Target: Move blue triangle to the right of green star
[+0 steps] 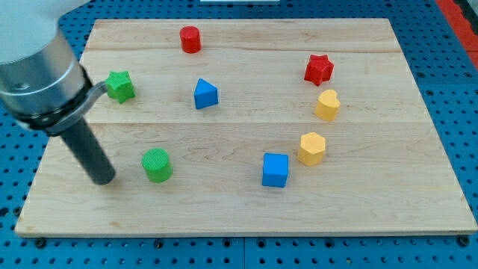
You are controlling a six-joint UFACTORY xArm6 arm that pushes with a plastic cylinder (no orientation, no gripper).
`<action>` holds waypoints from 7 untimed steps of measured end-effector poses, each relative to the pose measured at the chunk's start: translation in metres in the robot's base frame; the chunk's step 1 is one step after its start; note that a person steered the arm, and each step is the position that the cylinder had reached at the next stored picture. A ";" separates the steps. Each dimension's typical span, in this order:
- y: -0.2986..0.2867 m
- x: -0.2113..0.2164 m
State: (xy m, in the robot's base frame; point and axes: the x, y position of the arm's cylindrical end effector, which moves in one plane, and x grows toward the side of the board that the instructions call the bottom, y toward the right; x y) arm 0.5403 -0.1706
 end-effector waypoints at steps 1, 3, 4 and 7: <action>0.054 0.000; -0.012 0.002; 0.007 -0.047; 0.114 -0.163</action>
State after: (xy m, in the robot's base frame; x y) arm 0.3772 -0.0561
